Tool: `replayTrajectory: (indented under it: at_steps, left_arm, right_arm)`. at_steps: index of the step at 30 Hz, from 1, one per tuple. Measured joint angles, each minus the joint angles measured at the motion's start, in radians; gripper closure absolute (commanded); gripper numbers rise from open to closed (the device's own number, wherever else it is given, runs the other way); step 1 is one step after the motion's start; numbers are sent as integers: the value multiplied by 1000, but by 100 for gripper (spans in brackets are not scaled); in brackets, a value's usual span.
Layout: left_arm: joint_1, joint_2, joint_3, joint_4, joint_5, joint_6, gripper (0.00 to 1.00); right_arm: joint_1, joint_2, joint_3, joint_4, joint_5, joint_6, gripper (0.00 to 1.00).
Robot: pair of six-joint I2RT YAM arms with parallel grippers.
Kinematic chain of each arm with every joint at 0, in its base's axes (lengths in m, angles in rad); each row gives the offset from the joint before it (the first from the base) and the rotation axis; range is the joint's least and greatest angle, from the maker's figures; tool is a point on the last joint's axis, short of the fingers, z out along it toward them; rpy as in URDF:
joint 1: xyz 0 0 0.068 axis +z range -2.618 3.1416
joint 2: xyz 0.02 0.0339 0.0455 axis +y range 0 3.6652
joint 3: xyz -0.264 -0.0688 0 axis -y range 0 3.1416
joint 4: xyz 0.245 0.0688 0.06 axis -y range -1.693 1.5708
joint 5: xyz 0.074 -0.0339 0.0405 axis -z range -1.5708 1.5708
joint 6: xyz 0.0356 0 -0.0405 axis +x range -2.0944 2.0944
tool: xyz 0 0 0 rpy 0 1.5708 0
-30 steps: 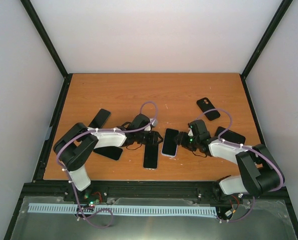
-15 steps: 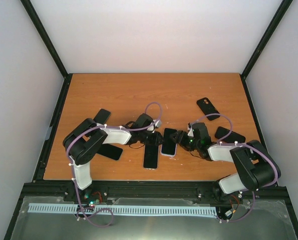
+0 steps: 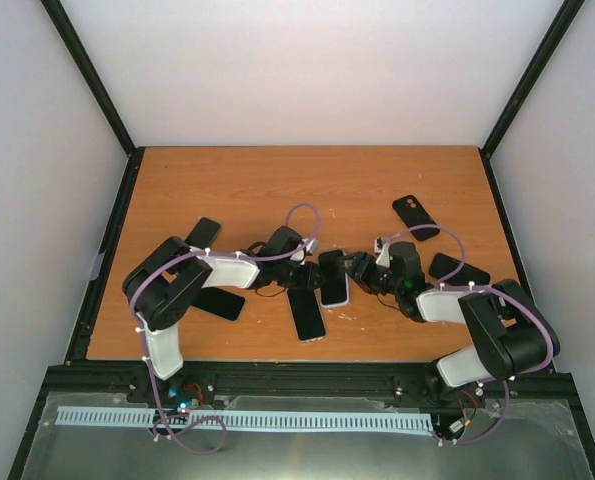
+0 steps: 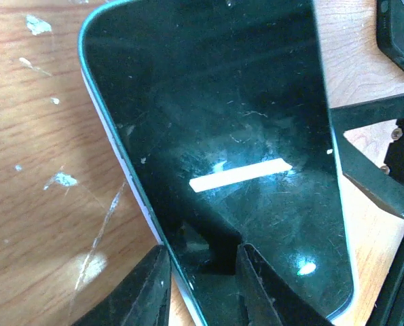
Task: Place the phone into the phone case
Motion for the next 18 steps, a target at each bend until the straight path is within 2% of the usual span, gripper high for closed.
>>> replayTrajectory:
  at_steps: [5, 12, 14, 18]
  left_arm:
    - [3, -9, -11, 4, -2, 0, 71]
    - [5, -21, -33, 30, -2, 0, 70]
    - [5, -21, -36, 37, -1, 0, 70]
    - [3, -21, -39, 45, 0, 0, 70]
  right_arm:
    - [-2, 1, -18, 72, -40, 10, 38]
    - [0, 54, -31, 153, -138, 14, 47]
    - [2, 76, -33, 155, -164, 17, 54]
    - [7, 89, -33, 117, -170, -5, 76]
